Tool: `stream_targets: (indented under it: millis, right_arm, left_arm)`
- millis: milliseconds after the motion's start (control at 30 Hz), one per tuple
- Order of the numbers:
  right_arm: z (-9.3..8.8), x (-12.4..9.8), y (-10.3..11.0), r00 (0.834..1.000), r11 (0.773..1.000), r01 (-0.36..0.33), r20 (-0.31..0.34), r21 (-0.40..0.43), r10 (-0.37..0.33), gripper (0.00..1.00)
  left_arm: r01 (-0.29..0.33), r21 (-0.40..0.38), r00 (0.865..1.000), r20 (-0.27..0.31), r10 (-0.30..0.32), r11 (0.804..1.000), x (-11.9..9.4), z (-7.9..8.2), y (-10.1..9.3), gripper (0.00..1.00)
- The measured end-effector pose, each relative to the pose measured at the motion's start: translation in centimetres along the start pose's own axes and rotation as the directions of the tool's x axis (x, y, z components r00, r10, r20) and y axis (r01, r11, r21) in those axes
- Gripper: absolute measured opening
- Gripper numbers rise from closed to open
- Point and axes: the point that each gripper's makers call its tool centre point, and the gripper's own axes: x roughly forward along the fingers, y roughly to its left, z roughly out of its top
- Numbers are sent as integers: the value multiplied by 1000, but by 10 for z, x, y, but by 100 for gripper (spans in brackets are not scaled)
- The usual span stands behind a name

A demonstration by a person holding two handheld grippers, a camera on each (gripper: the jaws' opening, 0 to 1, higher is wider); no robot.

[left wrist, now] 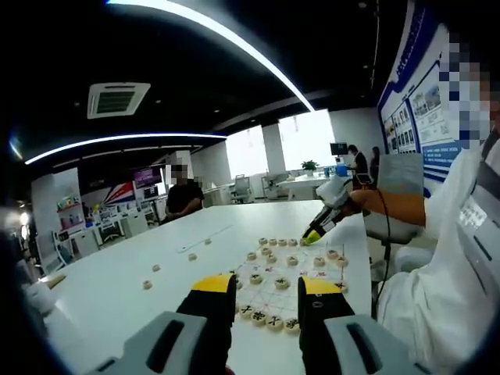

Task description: Pick up the chess pieces one by one and place each piece onto its starting position on the chessboard, setting the pieces on their correct points until all the chess pieces are arranged in the starting layout

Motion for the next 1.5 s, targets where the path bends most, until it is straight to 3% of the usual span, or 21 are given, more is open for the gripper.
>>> stream_targets:
  millis: [300, 467, 700, 900, 1100, 1233, 1367, 1500]
  right_arm:
    - [0, 0, 0, 1000, 1000, 9, 11, 2, -9, 19]
    - [1, -1, 6, 999, 1000, -18, 30, -18, 18, 40]
    - [13, -14, -2, 997, 1000, 13, 79, -13, -12, 42]
    - [47, -33, -20, 982, 997, 68, 174, 28, -72, 39]
    - [87, -34, -22, 970, 997, 67, 233, 31, -72, 38]
    - [112, -23, -14, 966, 998, 65, 248, 24, -69, 38]
    - [125, -4, -7, 972, 997, 74, 223, -19, -68, 38]
    - [140, 23, -17, 980, 997, 71, 191, -41, -62, 38]
  left_arm:
    - [1, 1, 1000, -1, -1, 1000, 0, -1, -1, 33]
    - [1, 2, 1000, 1, -1, 1000, 0, 0, -1, 33]
    - [0, 0, 1000, -1, 0, 1000, 0, -1, 0, 33]
    - [-3, -4, 1000, -1, 3, 1000, 0, -1, 1, 33]
    - [-22, -15, 1000, 5, 22, 1000, -1, 1, 5, 33]
    - [-39, -22, 999, 4, 39, 999, -2, 0, 10, 33]
    - [-44, -26, 999, 8, 45, 999, -4, 1, 11, 33]
    - [-49, -27, 999, 10, 49, 998, -6, 1, 13, 33]
